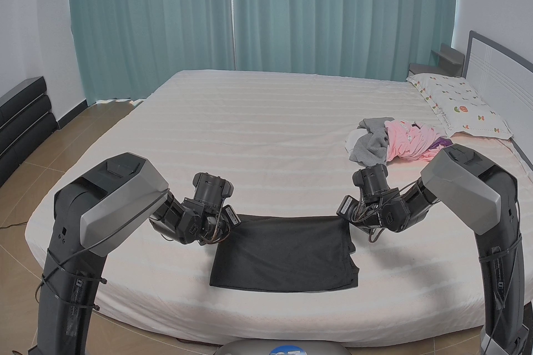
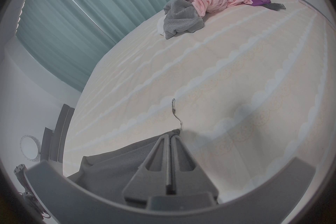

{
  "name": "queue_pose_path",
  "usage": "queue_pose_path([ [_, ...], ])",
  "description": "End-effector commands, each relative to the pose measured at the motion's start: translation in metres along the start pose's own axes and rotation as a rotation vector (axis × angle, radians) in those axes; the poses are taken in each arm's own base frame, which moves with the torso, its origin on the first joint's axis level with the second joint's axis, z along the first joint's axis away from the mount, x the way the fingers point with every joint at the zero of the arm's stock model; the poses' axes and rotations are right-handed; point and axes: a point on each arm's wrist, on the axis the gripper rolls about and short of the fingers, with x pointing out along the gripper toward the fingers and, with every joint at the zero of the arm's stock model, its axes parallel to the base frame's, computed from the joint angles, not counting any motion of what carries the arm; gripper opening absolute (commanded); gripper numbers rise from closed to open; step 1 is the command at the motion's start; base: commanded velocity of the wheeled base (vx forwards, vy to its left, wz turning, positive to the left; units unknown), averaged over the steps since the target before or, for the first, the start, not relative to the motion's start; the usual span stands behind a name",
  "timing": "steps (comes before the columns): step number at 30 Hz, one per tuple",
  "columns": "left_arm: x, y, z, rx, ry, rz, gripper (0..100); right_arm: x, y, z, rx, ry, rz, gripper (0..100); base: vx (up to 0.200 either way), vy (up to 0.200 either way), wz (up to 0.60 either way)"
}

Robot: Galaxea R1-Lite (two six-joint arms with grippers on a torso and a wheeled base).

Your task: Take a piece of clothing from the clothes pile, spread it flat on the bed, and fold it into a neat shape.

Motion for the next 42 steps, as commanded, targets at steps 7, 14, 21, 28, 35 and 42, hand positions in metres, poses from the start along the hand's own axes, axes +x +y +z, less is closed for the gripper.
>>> queue_pose_path([
  [7,0.0,0.0,0.0,-0.004,0.0,0.001,0,0.002,-0.001,0.001,0.003,-0.008,-0.009,0,0.0,0.0,0.0],
  [14,-0.002,0.0,0.003,-0.017,0.005,-0.007,100,-0.004,0.001,0.001,0.013,-0.01,0.005,100,0.0,0.0,0.0],
  [21,-0.02,-0.003,0.013,-0.095,0.019,-0.048,100,-0.045,-0.001,0.005,0.02,0.017,0.088,100,0.0,0.0,0.0],
  [28,-0.068,0.018,0.035,-0.229,0.072,-0.09,100,-0.081,-0.021,-0.024,-0.022,0.08,0.169,100,0.0,0.0,0.0],
  [35,-0.093,0.039,0.021,-0.324,0.184,-0.086,100,-0.095,-0.038,-0.046,-0.096,0.112,0.238,100,0.0,0.0,0.0],
  [42,-0.089,0.039,0.022,-0.318,0.11,-0.143,100,-0.097,-0.04,-0.055,-0.112,0.148,0.244,100,0.0,0.0,0.0],
])
